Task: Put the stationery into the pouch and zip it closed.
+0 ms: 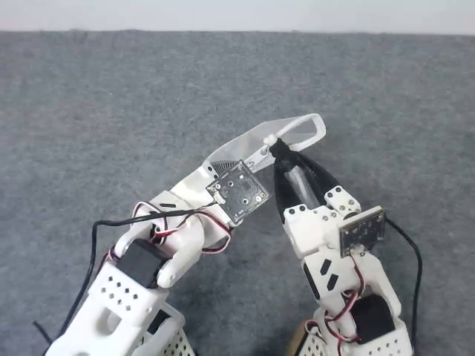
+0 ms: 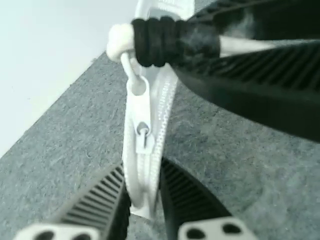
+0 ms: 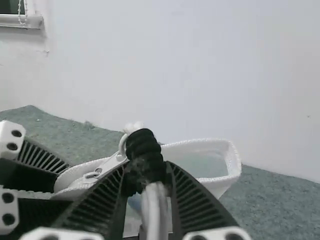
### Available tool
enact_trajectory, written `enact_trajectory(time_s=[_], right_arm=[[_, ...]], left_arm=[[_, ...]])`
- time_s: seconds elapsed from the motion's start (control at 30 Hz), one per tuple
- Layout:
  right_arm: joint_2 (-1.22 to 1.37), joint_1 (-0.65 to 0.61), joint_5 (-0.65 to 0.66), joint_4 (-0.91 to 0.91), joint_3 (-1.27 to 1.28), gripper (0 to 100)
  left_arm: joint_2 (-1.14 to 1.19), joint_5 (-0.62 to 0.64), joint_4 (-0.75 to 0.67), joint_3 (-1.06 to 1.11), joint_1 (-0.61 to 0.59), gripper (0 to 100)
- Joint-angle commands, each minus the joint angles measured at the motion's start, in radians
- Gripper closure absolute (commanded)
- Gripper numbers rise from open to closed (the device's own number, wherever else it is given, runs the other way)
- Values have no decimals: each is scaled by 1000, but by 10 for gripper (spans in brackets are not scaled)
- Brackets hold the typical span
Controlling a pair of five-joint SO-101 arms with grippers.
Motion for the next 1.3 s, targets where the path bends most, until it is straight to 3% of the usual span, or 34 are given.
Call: enact_trajectory(time_s=[0.0, 0.2, 0.53, 0.77, 1.27], right_arm=[[-7, 58, -6, -44, -32, 992], [35, 65, -6, -44, -64, 992], [418, 200, -89, -36, -244, 992], [460, 216, -87, -47, -265, 992], [657, 380, -83, -297, -272, 992]], left_arm=[[-11, 21, 12, 2, -2, 991], [-11, 23, 9, 2, -2, 991], [-11, 23, 9, 4, -2, 991], [-9, 23, 8, 4, -23, 991], [-9, 23, -18, 30, -23, 991]])
